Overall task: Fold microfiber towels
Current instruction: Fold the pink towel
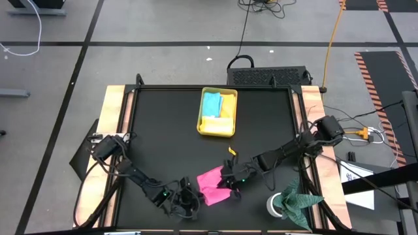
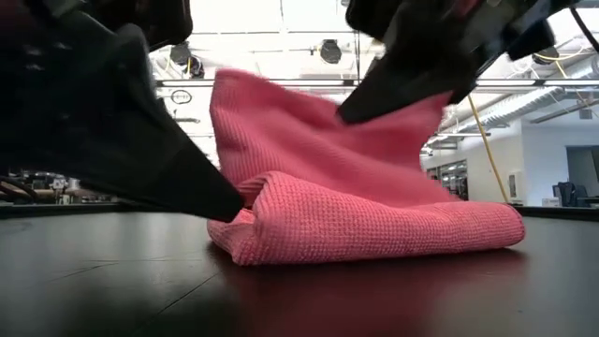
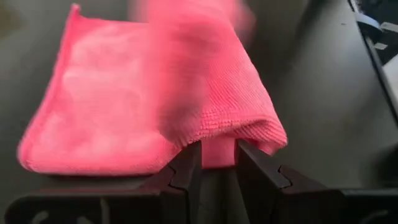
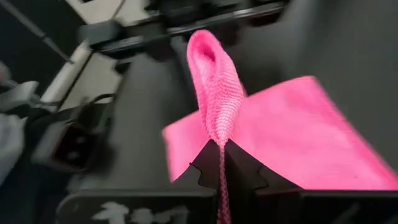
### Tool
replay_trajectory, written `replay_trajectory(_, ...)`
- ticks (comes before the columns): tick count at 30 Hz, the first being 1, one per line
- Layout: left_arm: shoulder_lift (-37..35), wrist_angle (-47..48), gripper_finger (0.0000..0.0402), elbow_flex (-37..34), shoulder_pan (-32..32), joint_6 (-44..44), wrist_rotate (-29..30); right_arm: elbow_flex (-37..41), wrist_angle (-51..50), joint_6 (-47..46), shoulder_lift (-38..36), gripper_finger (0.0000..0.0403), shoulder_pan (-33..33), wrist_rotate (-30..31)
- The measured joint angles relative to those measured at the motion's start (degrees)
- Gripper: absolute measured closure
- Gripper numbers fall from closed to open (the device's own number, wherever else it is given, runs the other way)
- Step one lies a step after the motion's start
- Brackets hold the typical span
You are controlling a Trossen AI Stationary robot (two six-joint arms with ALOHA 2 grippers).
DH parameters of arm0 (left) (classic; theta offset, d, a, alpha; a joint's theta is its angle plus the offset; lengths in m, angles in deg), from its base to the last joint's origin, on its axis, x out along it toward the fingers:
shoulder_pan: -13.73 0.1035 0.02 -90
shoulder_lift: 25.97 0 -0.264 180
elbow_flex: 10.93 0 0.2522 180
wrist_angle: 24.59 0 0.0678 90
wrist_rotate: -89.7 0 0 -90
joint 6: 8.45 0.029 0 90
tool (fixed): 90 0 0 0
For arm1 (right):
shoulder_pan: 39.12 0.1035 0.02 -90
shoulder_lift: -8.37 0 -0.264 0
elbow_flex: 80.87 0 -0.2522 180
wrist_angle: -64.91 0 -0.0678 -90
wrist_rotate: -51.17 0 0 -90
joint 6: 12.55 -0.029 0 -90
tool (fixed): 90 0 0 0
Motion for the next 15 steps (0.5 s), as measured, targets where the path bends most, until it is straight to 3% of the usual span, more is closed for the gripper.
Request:
replay_trajectory(6, 0.30, -1.94, 0.0305, -0.02, 2.09, 3.99, 1.67, 0.00, -0.13, 0.05, -2.13, 0.0403, 2.36, 0.12)
replay_trajectory(15, 3.76, -12.98, 0.0305, -0.02, 2.32, 13.63, -3.13, 0.00, -3.54, 1.38, -8.86, 0.0403, 5.84, 4.27)
